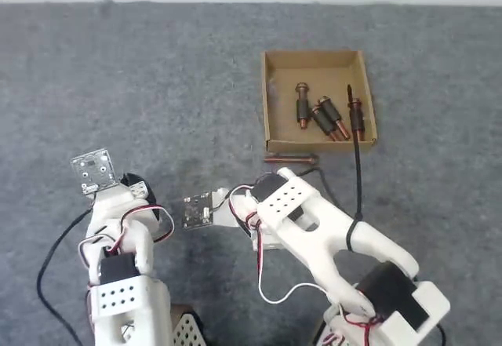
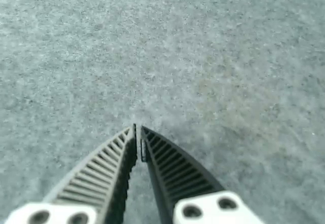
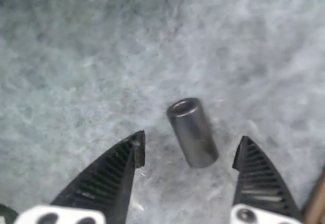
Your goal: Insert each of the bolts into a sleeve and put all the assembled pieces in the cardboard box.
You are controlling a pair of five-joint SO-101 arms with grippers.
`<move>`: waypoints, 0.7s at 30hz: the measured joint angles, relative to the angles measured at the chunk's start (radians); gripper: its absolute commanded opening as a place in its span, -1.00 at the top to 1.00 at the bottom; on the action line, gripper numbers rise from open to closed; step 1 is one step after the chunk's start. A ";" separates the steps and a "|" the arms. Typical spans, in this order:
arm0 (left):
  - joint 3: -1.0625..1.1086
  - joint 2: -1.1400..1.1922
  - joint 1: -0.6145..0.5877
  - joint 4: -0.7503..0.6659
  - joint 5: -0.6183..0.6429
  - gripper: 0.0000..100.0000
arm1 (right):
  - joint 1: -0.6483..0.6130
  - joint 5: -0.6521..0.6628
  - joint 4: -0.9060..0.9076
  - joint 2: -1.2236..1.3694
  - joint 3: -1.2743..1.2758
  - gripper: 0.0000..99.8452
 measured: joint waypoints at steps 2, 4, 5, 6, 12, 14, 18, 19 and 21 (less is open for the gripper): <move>0.000 0.000 0.000 0.000 0.000 0.98 | 0.000 0.005 -0.043 0.046 0.000 0.48; 0.000 0.000 0.000 0.000 0.000 0.98 | 0.005 0.005 -0.092 0.087 0.000 0.48; 0.000 0.000 0.003 0.000 0.000 0.98 | 0.008 -0.005 -0.100 0.094 0.000 0.49; 0.000 0.000 0.009 0.000 0.000 0.98 | 0.009 -0.015 -0.100 0.094 0.000 0.54; 0.000 0.000 0.012 0.000 0.000 0.98 | 0.025 -0.048 -0.129 0.092 -0.008 1.00; 0.000 0.000 0.012 0.000 0.000 0.98 | 0.028 -0.048 -0.138 0.094 -0.023 0.96; 0.000 0.000 0.012 0.000 0.000 0.98 | 0.034 -0.092 -0.138 0.094 -0.021 0.99; 0.000 0.000 0.012 0.000 0.000 0.98 | 0.034 -0.123 -0.138 0.094 -0.021 0.99; 0.000 0.000 0.012 0.000 0.000 0.98 | 0.040 -0.190 -0.138 0.094 -0.018 0.99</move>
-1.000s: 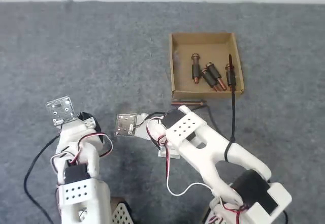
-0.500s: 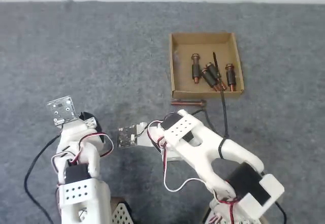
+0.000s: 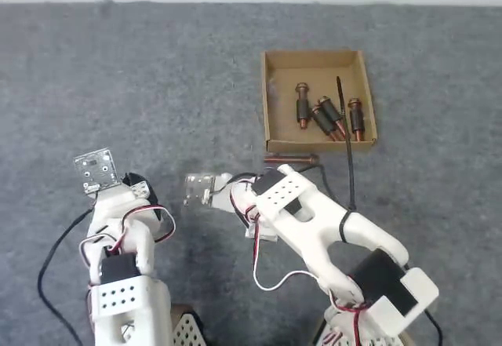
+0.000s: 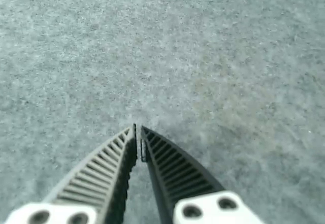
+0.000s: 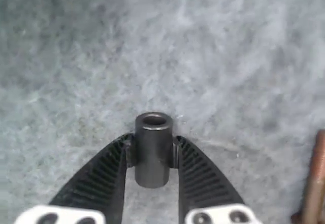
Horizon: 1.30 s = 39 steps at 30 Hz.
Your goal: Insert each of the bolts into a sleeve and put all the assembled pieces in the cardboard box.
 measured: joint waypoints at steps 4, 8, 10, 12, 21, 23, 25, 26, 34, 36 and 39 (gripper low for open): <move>0.000 0.000 0.000 0.000 0.000 0.98 | 0.055 -0.146 0.017 -0.060 0.014 0.99; 0.000 0.000 0.000 0.000 0.000 0.98 | 0.192 -0.364 0.101 -0.215 0.014 0.99; 0.000 0.000 0.000 0.000 0.000 0.98 | 0.276 -0.489 0.129 -0.298 0.020 0.99; 0.000 0.000 0.000 0.000 0.000 0.98 | 0.370 -0.621 0.143 -0.376 0.052 0.99; 0.000 0.000 0.000 0.000 0.000 0.98 | 0.783 -0.824 0.087 -0.554 0.175 0.99; 0.000 0.000 0.000 0.000 0.000 0.98 | 0.895 -0.829 0.063 -0.554 0.201 0.99; 0.000 0.000 0.000 0.000 0.000 0.98 | 0.976 -0.832 0.025 -0.555 0.241 0.99; 0.000 0.000 0.000 0.000 0.000 0.98 | 1.010 -0.832 0.000 -0.555 0.261 0.99; 0.000 0.000 0.000 0.000 0.000 0.98 | 1.214 -0.832 -0.127 -0.555 0.338 0.99; 0.000 0.000 0.009 0.000 0.000 0.98 | 1.231 -0.832 -0.141 -0.555 0.348 0.99; 0.000 0.000 0.043 0.034 -0.069 0.98 | 1.243 -0.832 -0.146 -0.555 0.348 0.99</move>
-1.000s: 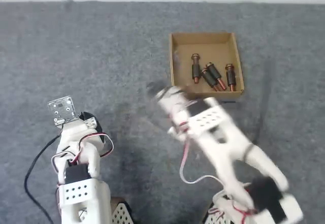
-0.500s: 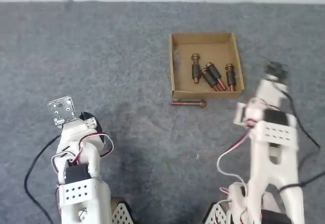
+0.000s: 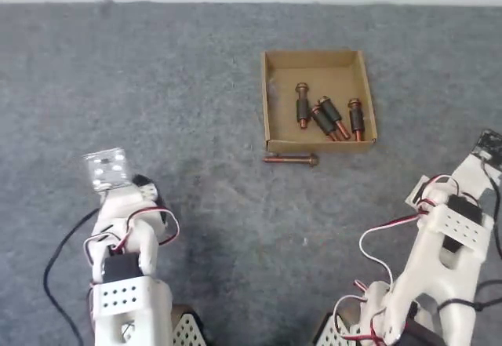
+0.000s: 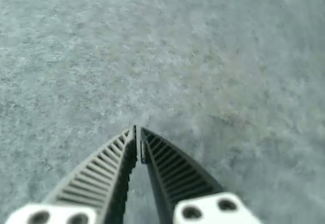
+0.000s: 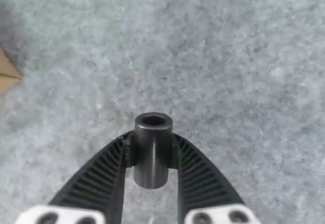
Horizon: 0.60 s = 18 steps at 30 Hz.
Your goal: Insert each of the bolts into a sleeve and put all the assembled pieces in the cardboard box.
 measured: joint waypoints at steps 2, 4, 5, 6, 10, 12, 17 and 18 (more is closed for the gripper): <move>0.000 0.000 0.021 0.014 -0.081 0.98 | 0.000 0.000 0.000 0.000 0.000 0.99; 0.000 0.000 0.029 0.014 -0.147 0.98 | 0.000 0.000 0.000 0.000 0.000 0.99; 0.000 0.000 0.032 0.015 -0.164 0.98 | 0.000 0.000 0.000 0.000 0.000 0.99; 0.000 0.000 0.035 0.021 -0.175 0.98 | 0.000 0.000 0.000 0.000 0.000 0.99; -0.100 0.000 0.037 0.147 -0.213 0.98 | 0.000 0.000 0.000 0.000 0.000 0.99; -0.196 0.000 0.068 0.253 -0.233 0.98 | 0.000 0.000 0.000 0.000 0.000 0.99; -0.396 0.000 0.209 0.457 -0.239 0.98 | 0.000 0.000 0.000 0.000 0.000 0.99; -0.414 0.000 0.241 0.471 -0.239 0.98 | 0.000 0.000 0.000 0.000 0.000 0.99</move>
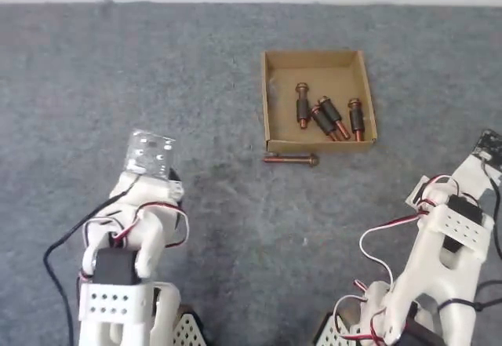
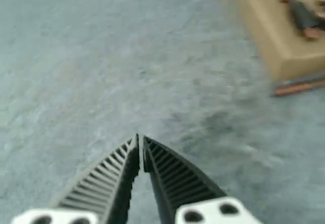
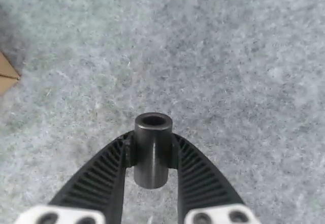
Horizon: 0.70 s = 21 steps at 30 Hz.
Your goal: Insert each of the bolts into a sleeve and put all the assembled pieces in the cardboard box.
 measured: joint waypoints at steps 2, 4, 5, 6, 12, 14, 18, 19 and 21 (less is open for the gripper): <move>-0.018 0.000 0.048 0.006 0.000 0.98 | 0.000 0.000 0.000 0.000 0.000 0.99; -0.026 0.000 0.084 0.006 0.000 0.98 | 0.000 0.000 0.000 0.000 0.000 0.99; -0.026 0.000 0.100 0.006 0.000 0.98 | 0.000 0.000 0.000 0.000 0.000 0.99; -0.031 0.002 0.112 0.006 0.000 0.98 | 0.000 0.000 -0.006 0.000 0.005 0.99; -0.158 0.242 0.158 -0.018 0.000 0.98 | -0.005 0.000 -0.017 0.000 0.008 0.99; -0.204 0.362 0.207 -0.018 0.002 0.97 | -0.008 0.000 -0.017 0.000 0.008 0.99; -0.281 0.601 0.344 -0.069 -0.008 0.96 | -0.008 0.000 -0.017 0.000 0.008 0.99; -0.296 0.655 0.377 -0.095 -0.008 0.93 | -0.008 0.000 -0.017 0.000 0.008 0.99; -0.322 0.753 0.425 -0.161 -0.008 0.84 | -0.008 0.000 -0.017 0.000 0.008 0.99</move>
